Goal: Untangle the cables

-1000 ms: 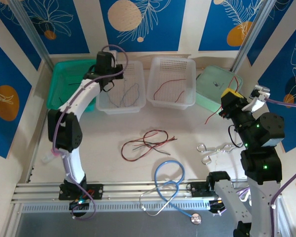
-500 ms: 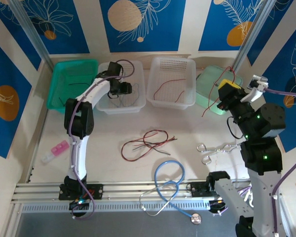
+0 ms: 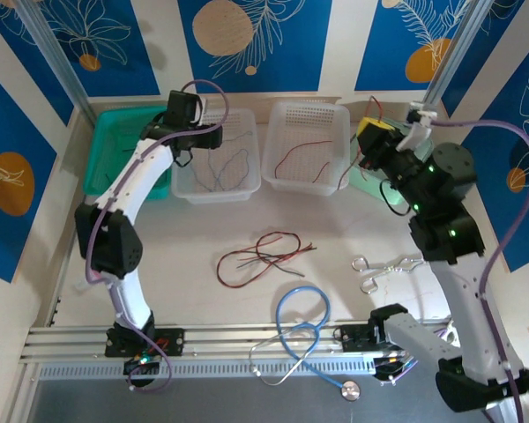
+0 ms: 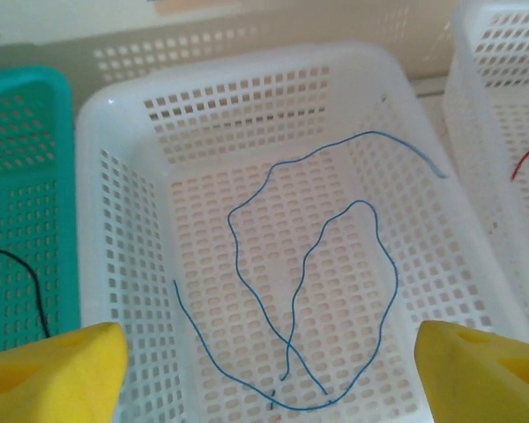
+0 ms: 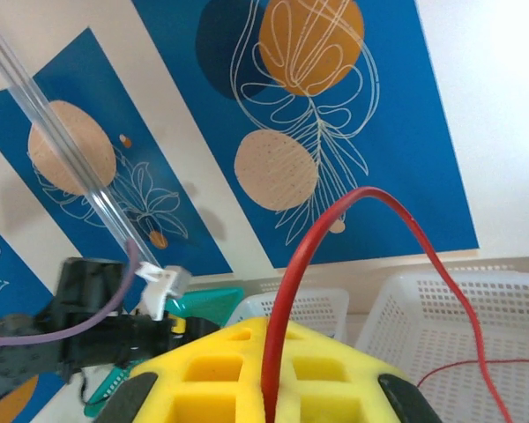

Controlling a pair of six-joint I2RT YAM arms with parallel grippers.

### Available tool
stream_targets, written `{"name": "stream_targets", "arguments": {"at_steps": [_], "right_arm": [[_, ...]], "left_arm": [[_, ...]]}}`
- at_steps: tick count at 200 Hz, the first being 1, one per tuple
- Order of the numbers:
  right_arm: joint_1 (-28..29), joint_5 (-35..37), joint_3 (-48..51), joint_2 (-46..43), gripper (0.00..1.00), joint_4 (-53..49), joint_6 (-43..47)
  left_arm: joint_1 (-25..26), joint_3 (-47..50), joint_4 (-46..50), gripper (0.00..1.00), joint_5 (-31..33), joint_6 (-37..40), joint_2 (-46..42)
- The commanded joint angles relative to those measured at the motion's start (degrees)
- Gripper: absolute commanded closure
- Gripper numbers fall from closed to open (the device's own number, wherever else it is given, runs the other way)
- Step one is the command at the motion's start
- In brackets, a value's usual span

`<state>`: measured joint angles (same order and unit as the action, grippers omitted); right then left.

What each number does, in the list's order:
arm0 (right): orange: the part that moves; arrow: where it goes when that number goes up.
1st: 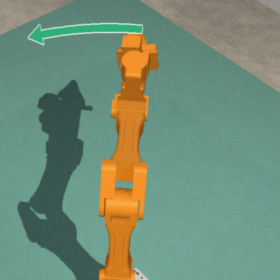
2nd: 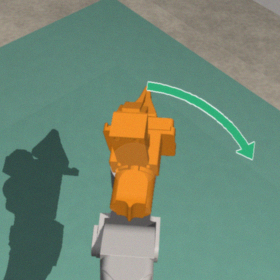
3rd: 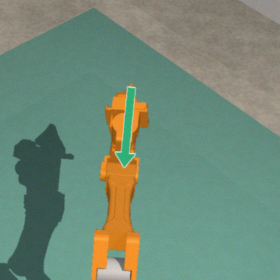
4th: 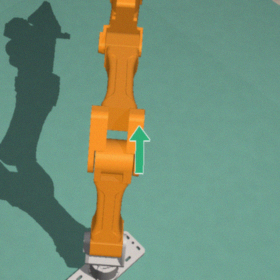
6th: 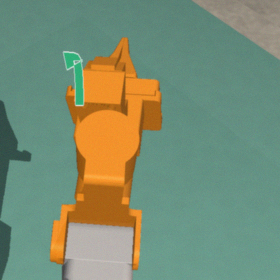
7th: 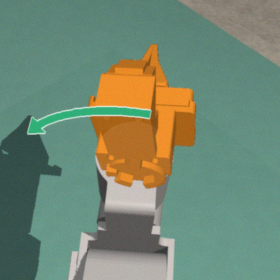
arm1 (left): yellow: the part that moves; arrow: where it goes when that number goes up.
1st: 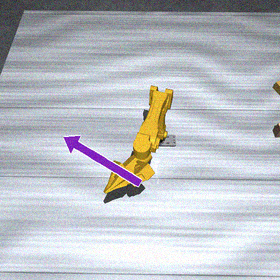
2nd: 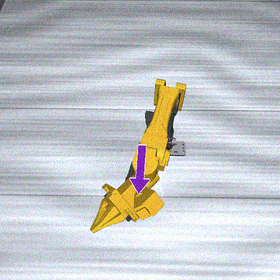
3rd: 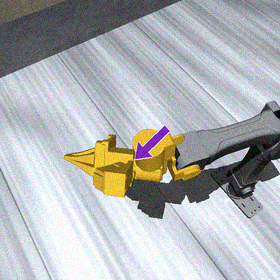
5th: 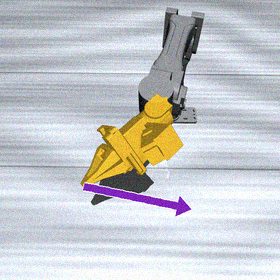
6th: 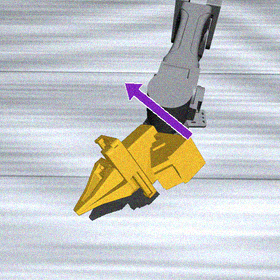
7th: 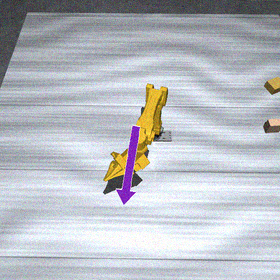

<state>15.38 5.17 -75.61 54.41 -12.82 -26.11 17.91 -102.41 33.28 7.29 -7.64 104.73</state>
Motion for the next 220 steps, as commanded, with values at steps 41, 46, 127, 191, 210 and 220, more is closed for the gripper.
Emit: {"name": "stream_targets", "arguments": {"at_steps": [41,46,127,191,210,220], "right_arm": [[1.3,4.3,-4.5,13.1,1.0,12.8,6.8],[1.4,4.2,-5.3,14.7,1.0,13.2,7.1],[-0.2,4.6,-8.9,36.2,1.0,15.7,9.5],[-2.1,9.4,-24.2,62.3,1.0,-4.6,0.5],[-1.8,8.0,-29.5,68.5,1.0,-11.3,-0.8],[-1.6,8.0,-32.3,71.2,1.0,-14.8,-1.4]], "left_arm": [[0.5,19.4,-4.4,0.16,-8.6,-8.3,-14.2],[0.5,20.4,-4.7,0.16,-8.6,-8.6,-14.6],[0.5,33.0,-7.8,0.16,-12.8,-13.6,-21.1],[0.7,42.6,-9.3,0.2,-14.1,-17.2,-27.8],[0.8,44.0,-8.6,0.2,-14.2,-17.9,-29.5],[1.0,44.8,-8.7,0.2,-14.2,-18.3,-30.5]]}}
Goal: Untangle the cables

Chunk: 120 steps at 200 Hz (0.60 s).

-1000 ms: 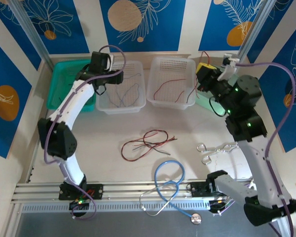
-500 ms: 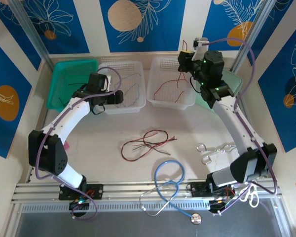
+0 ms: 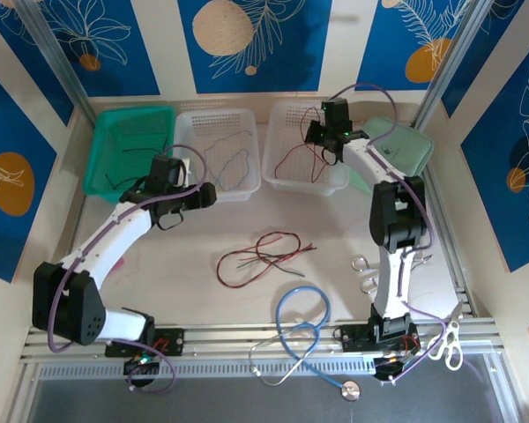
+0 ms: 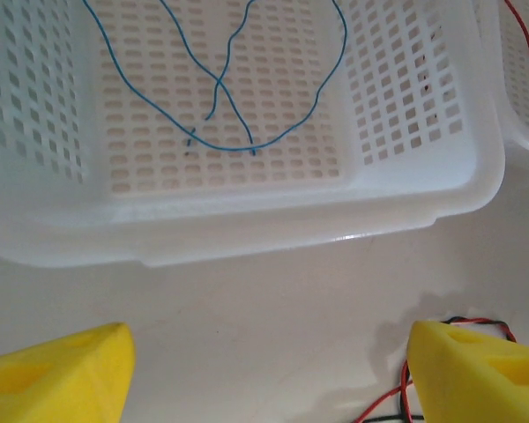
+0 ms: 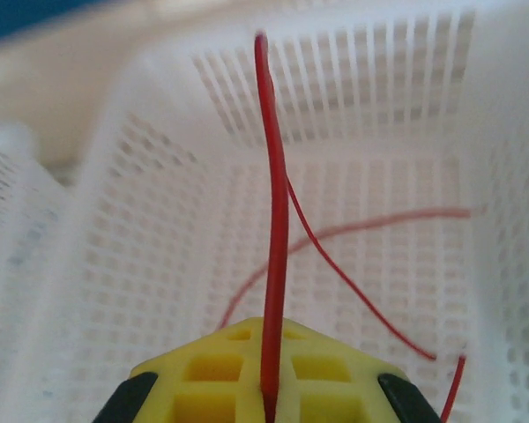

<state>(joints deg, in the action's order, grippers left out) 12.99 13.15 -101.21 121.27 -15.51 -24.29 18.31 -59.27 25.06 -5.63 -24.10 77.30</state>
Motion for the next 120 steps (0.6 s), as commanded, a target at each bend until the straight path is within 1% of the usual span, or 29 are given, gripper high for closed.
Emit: {"name": "stream_targets", "arguments": {"at_steps": [1,37,58,65,70,86,102,120], "right_arm": [[0.8,0.0,-6.9,4.7,1.0,-12.4,-3.2],[1.3,0.7,-11.4,10.1,1.0,-16.0,-1.4],[0.9,0.9,-14.7,12.7,1.0,-19.6,-2.4],[1.0,2.4,-14.1,12.5,0.96,-19.2,-2.9],[1.2,3.3,-13.2,11.9,0.91,-18.1,-2.6],[1.3,5.5,-11.5,10.3,0.69,-16.5,-2.4],[1.2,6.3,-11.7,8.3,0.53,-16.4,-2.0],[1.4,5.9,-10.8,5.2,0.46,-13.6,0.8]], "left_arm": [[0.6,1.7,-0.5,0.2,-1.4,-1.9,-3.2],[0.7,3.3,-0.3,0.21,-1.0,-2.4,-4.7],[0.8,3.7,-0.1,0.21,-1.4,-2.3,-4.8],[0.8,3.8,-0.1,0.21,-1.5,-2.1,-4.8],[0.7,3.8,0.0,0.21,-1.6,-2.0,-4.9],[0.8,3.7,0.1,0.22,-1.8,-1.8,-4.7],[0.8,3.5,0.9,0.22,-2.5,-1.8,-4.8],[0.8,4.2,1.3,0.22,-2.5,-2.1,-5.9]]}}
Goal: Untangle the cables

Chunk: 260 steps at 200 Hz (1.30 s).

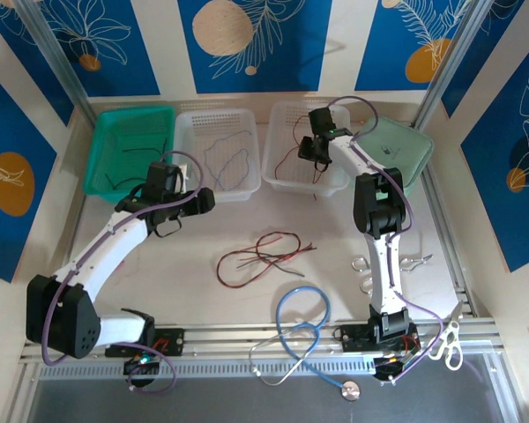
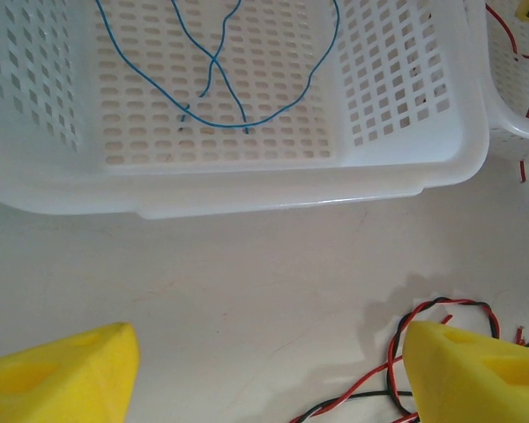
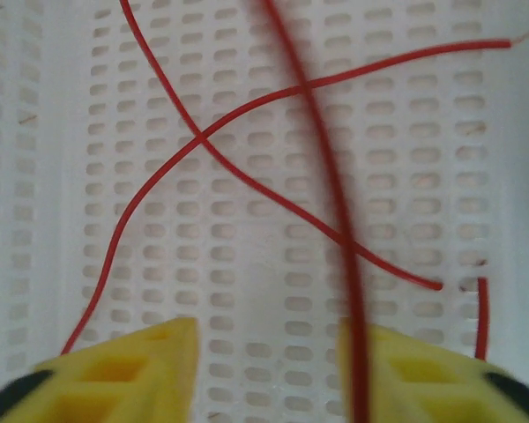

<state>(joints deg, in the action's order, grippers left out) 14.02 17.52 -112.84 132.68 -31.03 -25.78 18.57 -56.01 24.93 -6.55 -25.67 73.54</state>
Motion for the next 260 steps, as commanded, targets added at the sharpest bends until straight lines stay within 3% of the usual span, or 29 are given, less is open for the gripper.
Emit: {"name": "stream_targets", "arguments": {"at_steps": [1,42,64,69,103,119,142,181,213,260], "right_arm": [[0.4,1.5,0.7,-6.3,0.45,2.0,2.4],[0.0,2.6,-5.1,-6.4,0.41,-1.5,5.4],[-0.3,6.3,-7.1,-6.9,0.1,-1.8,8.3],[-0.5,6.5,-7.7,-7.1,0.07,-2.2,8.6],[1.4,5.3,-7.6,-14.4,0.06,-7.6,7.3],[4.1,5.8,0.2,-22.2,0.07,-7.5,6.7],[8.6,7.7,21.5,-38.9,0.09,1.7,5.2],[12.5,3.6,48.3,-61.3,0.21,2.6,-7.9],[18.2,2.0,60.7,-68.3,0.25,-1.7,-19.2],[21.1,-0.5,75.4,-69.8,0.36,4.6,-34.8]], "left_arm": [[0.5,1.1,1.5,0.22,-1.5,-0.6,-2.3],[0.5,5.6,-1.2,0.22,-0.4,-3.4,-6.3],[0.6,5.3,-0.6,0.22,-1.2,-3.6,-6.4],[0.6,5.0,-0.2,0.22,-1.3,-3.4,-6.4],[1.2,4.0,2.3,0.22,-1.3,-2.1,-7.8],[1.8,4.2,3.2,0.22,-1.5,-2.3,-8.5],[4.1,4.8,3.9,0.23,-0.2,-2.7,-9.0],[9.0,7.7,1.7,0.24,2.1,-3.7,-8.2],[11.4,9.3,0.7,0.25,3.0,-5.2,-6.1],[14.3,11.7,-1.2,0.26,4.1,-7.6,-6.0]]}}
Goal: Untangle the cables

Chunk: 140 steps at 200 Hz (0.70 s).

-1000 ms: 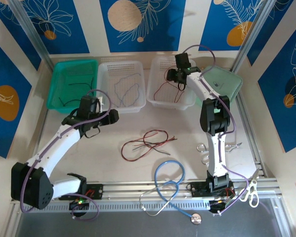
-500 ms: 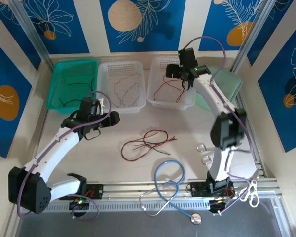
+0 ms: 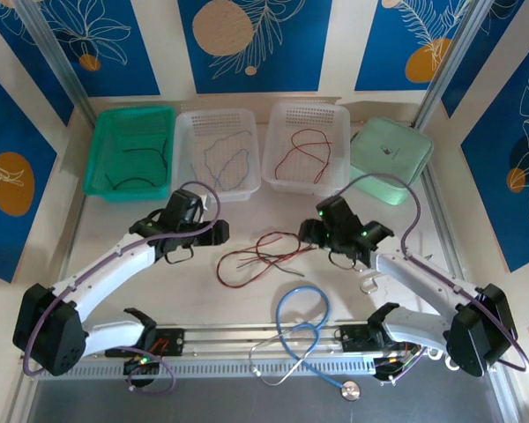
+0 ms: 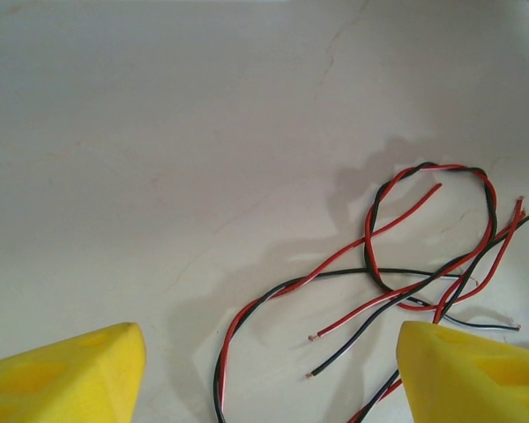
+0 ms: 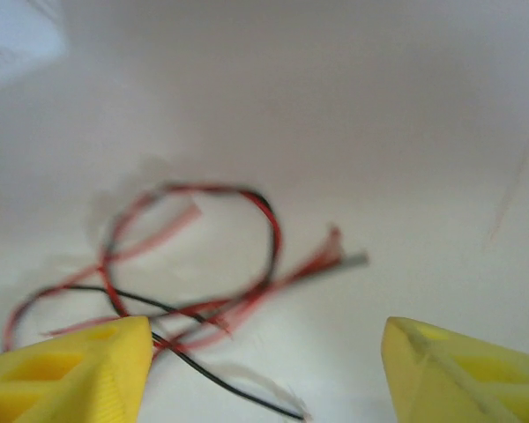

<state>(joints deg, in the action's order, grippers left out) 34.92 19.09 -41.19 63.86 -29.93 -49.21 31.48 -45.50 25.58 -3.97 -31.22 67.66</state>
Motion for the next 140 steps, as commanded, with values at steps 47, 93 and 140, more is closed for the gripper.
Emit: {"name": "stream_targets", "arguments": {"at_steps": [47,93,140], "right_arm": [[1.1,-5.8,6.2,3.9,0.41,7.9,-18.5],[2.5,-6.9,8.2,7.6,0.51,15.7,-22.8],[3.7,-4.5,6.7,11.1,0.64,17.5,-25.4]], "left_arm": [[2.9,1.6,-1.6,0.26,2.1,-2.7,0.2],[3.2,1.7,-3.4,0.26,2.2,-3.3,1.4],[3.7,2.0,-4.7,0.26,2.0,-3.5,2.4]]}}
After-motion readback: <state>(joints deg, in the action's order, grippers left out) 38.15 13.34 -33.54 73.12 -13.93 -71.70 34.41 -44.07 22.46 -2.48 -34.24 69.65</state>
